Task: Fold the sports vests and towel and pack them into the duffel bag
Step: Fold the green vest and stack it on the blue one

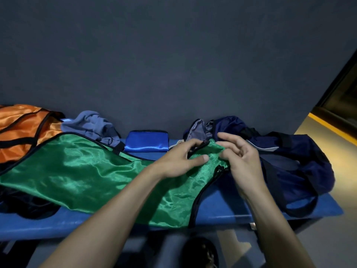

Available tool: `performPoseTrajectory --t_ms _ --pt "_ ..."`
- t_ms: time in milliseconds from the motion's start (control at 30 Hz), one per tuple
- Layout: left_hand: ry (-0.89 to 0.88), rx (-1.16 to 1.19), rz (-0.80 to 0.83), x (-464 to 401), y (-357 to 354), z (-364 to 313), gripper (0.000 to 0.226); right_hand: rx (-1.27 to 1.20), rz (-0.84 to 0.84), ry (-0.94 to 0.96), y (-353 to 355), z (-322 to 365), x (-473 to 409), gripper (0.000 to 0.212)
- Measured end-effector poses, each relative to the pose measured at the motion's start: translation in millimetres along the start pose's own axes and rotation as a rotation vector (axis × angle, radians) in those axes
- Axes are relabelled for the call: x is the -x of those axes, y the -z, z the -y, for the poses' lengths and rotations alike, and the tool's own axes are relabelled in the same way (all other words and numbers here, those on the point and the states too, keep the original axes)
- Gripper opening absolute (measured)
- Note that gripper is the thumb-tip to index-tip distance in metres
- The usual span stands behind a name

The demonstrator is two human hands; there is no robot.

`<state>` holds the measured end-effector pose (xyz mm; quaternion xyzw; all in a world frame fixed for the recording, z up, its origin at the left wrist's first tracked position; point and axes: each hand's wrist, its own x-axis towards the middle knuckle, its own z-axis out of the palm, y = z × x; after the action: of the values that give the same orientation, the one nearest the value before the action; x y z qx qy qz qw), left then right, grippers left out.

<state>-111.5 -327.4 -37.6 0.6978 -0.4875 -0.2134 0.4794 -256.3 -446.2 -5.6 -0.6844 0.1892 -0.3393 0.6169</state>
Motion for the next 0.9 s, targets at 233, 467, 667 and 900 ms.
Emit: performPoseTrajectory --t_ms 233,467,667,900 --pt "-0.195 -0.132 -0.114 -20 -16 -3 0.022 0.052 0.011 -0.172 31 -15 -2 0.037" --pt "-0.228 -0.260 -0.121 -24 -31 9 0.017 0.086 -0.041 -0.330 29 -34 -10 0.022" --pt "-0.172 -0.527 -0.353 12 22 39 0.006 0.277 -0.159 -0.217 27 -57 -36 0.046" --pt "0.167 -0.901 -0.208 98 59 114 0.057 0.590 -0.195 -0.197 37 -65 -47 0.031"
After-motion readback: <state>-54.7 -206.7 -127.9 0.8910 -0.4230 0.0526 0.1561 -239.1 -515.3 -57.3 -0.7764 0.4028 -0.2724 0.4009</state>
